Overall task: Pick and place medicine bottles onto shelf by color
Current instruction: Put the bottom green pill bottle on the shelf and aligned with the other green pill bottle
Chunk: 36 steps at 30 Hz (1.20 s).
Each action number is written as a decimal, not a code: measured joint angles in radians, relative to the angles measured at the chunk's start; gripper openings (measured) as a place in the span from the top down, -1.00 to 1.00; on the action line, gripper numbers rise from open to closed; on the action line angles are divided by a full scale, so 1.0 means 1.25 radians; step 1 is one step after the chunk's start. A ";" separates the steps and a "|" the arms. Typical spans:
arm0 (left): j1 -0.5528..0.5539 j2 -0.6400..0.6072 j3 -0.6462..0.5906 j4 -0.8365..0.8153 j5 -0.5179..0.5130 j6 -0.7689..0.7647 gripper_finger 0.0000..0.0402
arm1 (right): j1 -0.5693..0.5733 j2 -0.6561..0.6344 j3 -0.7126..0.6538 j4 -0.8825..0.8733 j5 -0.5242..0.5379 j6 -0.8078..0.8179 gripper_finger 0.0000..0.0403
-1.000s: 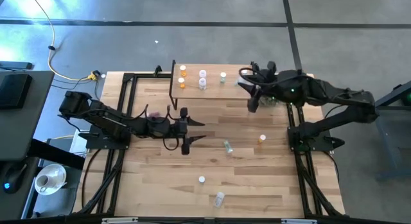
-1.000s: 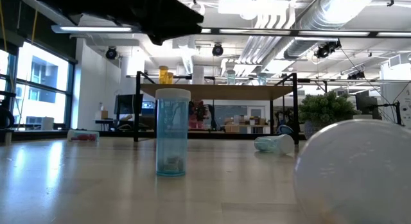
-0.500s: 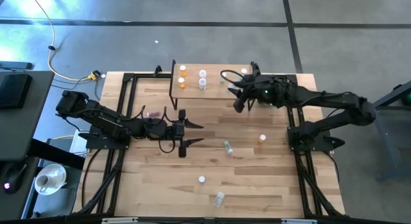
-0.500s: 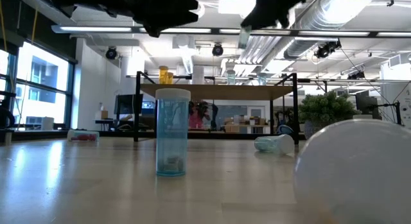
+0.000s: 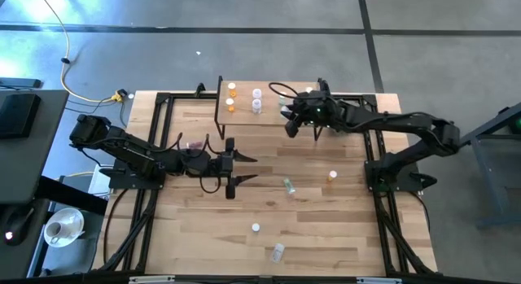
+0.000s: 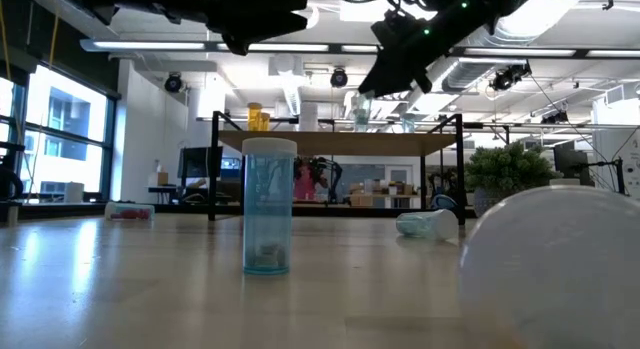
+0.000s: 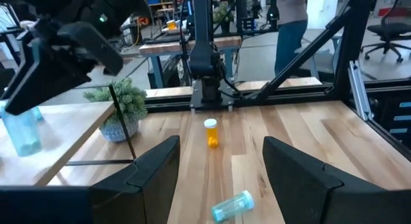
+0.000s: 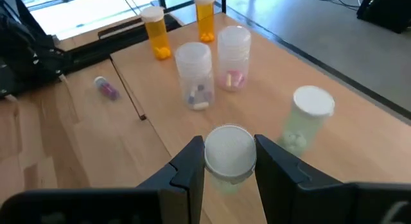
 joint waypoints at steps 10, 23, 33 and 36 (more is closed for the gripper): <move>0.000 0.000 0.000 -0.012 0.000 0.000 -0.06 | -0.007 0.072 0.097 -0.083 0.000 -0.028 0.53; 0.000 0.001 0.000 -0.012 0.000 0.000 -0.06 | -0.011 0.082 0.098 -0.119 0.029 -0.055 0.53; 0.000 0.001 0.000 -0.012 0.000 0.000 -0.06 | -0.011 0.082 0.098 -0.119 0.039 -0.049 0.44; 0.000 0.001 0.000 -0.012 0.000 0.000 -0.06 | -0.011 0.082 0.098 -0.121 0.062 -0.049 0.33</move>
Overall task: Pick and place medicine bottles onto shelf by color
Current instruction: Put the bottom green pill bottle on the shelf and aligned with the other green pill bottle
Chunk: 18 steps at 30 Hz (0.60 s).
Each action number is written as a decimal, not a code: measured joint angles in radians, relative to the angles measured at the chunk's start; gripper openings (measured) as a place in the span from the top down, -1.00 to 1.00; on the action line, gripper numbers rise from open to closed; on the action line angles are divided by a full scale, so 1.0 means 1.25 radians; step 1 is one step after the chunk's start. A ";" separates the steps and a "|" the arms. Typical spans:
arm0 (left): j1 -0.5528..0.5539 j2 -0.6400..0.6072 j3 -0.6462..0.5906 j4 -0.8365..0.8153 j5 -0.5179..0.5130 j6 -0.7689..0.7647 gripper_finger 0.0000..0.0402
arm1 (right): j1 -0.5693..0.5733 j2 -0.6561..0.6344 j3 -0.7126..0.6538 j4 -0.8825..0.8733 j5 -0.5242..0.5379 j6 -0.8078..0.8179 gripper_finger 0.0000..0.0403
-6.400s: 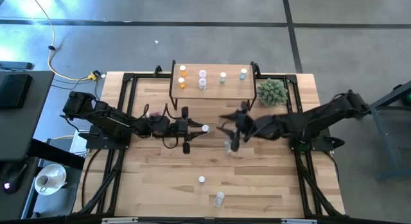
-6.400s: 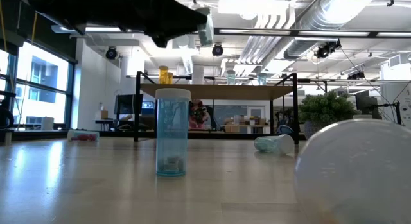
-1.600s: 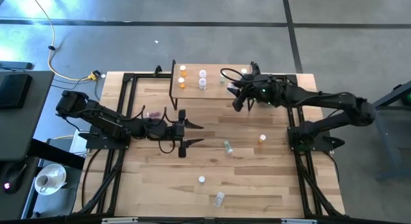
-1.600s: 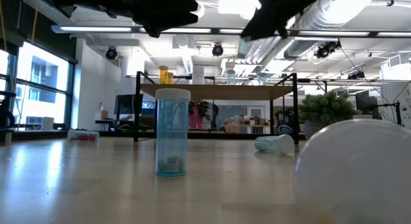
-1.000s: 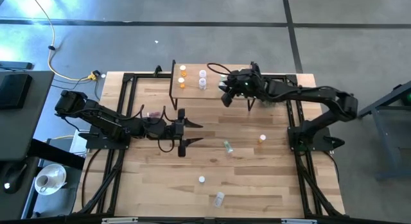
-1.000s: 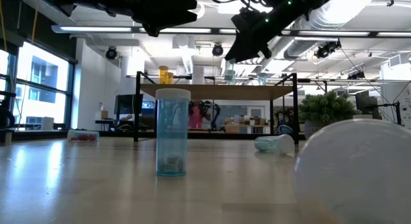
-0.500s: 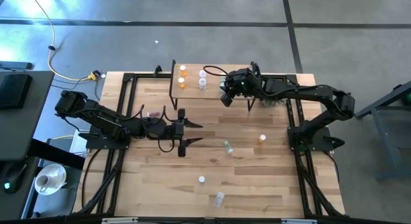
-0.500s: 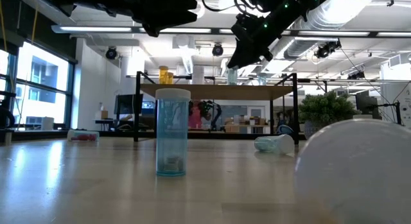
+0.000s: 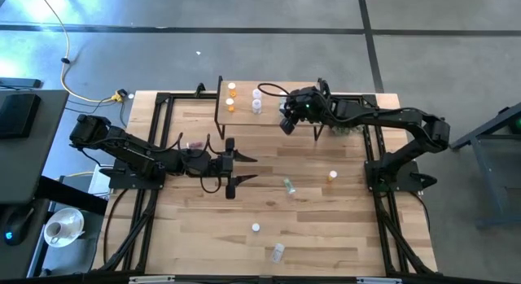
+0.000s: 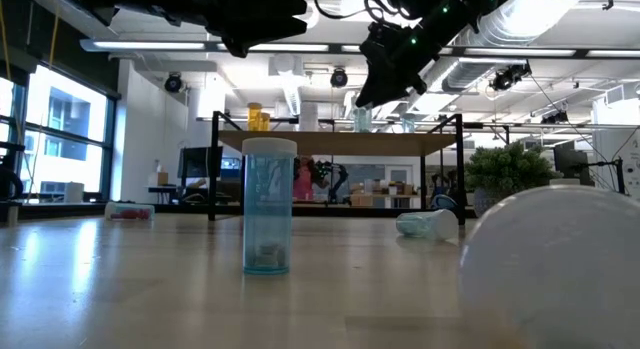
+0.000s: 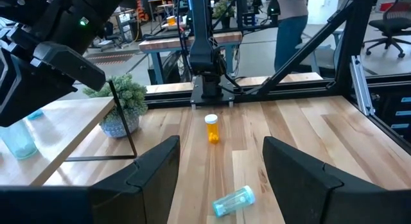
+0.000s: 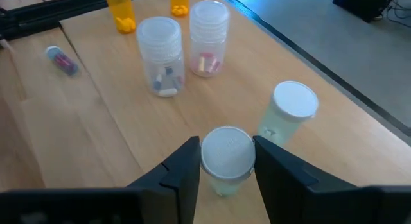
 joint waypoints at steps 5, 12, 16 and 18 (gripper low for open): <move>0.000 0.000 0.000 0.000 0.000 0.000 -0.06 | 0.000 0.000 0.000 0.000 -0.008 0.000 0.23; 0.000 0.000 0.000 0.000 0.000 0.000 -0.06 | 0.000 0.000 0.000 0.004 -0.006 -0.002 0.22; 0.000 0.000 0.000 0.000 0.000 0.000 -0.06 | 0.000 0.000 0.000 0.026 -0.006 -0.006 0.22; 0.000 0.000 0.000 0.000 0.000 0.000 -0.06 | 0.000 0.000 0.000 0.026 -0.005 -0.008 0.22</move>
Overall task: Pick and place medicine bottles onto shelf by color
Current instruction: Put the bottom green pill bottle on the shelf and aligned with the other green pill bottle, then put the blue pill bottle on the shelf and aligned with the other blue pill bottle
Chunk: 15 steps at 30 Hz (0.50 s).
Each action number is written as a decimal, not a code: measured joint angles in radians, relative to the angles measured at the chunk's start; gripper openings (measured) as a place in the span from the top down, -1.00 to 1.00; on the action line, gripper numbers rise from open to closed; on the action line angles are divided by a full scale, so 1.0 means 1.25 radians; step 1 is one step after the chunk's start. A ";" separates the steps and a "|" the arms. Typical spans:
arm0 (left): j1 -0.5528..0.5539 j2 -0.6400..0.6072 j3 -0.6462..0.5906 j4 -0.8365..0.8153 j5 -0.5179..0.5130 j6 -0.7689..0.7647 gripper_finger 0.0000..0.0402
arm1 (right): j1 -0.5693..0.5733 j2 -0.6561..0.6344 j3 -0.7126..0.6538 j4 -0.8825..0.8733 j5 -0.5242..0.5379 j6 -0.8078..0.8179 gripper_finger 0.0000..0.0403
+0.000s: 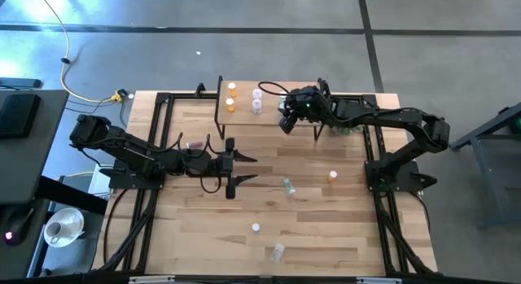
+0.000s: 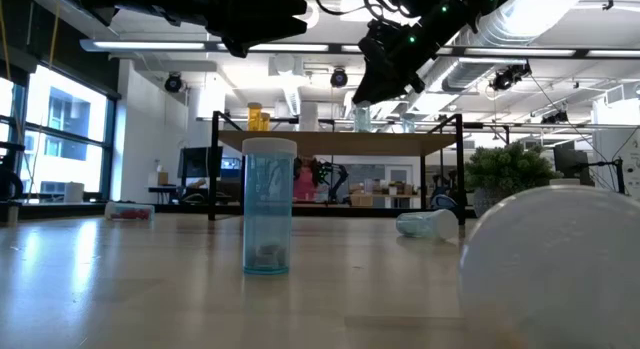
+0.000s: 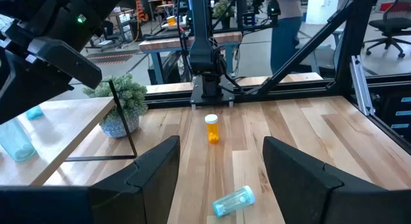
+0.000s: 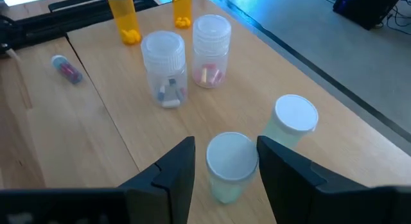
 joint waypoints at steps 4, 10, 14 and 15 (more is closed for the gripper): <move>0.000 0.000 0.000 0.000 0.000 0.000 -0.06 | -0.005 0.000 0.003 -0.001 0.000 -0.005 0.22; 0.000 0.000 0.000 0.000 0.000 0.000 -0.06 | -0.005 0.000 0.041 -0.015 0.000 -0.013 0.21; 0.000 0.000 0.000 -0.001 -0.001 0.000 -0.06 | -0.005 0.000 0.088 -0.076 0.000 -0.019 0.21; 0.000 0.000 0.000 -0.001 -0.006 0.000 -0.06 | -0.005 0.000 0.103 -0.100 0.000 -0.019 0.21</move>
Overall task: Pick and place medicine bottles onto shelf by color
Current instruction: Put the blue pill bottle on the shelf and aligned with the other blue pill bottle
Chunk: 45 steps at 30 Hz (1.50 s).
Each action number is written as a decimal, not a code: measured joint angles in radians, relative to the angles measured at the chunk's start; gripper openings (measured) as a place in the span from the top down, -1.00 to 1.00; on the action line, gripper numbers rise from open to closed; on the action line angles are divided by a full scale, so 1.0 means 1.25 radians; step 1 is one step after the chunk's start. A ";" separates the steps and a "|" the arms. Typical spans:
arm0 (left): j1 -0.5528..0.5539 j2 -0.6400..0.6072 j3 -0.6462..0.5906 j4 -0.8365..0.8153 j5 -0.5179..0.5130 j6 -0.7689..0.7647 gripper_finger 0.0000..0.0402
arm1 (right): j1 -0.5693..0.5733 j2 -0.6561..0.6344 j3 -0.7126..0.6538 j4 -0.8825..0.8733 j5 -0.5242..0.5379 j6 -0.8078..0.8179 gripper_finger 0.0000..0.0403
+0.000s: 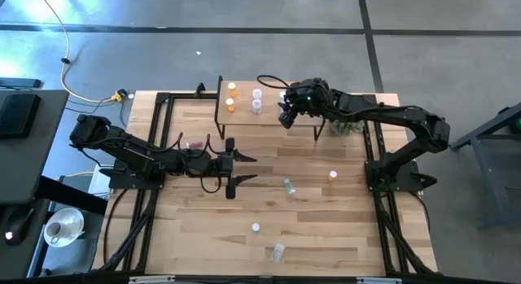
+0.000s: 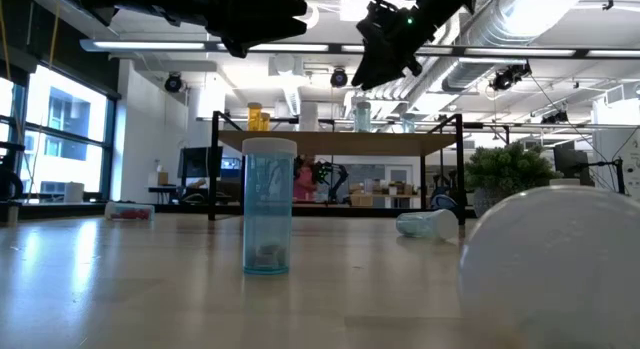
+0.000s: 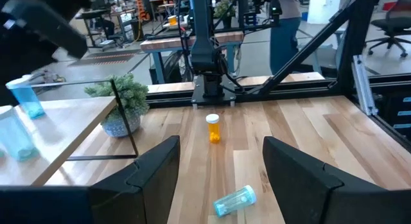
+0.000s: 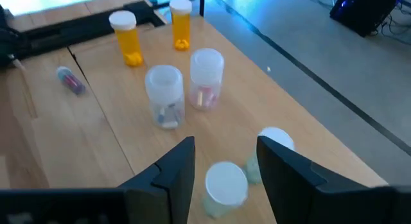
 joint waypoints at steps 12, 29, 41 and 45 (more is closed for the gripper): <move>-0.006 -0.057 0.001 -0.125 -0.074 -0.056 -0.06 | 0.046 -0.022 0.091 -0.331 -0.047 -0.001 0.21; -0.006 -0.108 0.001 -0.317 -0.075 -0.183 -0.06 | 0.268 -0.099 -0.108 -0.380 -0.070 0.112 0.21; -0.006 -0.108 0.000 -0.417 -0.075 -0.242 -0.06 | 0.391 -0.112 -0.282 -0.091 -0.067 0.167 0.21; -0.008 -0.108 0.000 -0.418 -0.068 -0.252 -0.06 | 0.421 -0.112 -0.286 -0.049 -0.054 0.176 0.21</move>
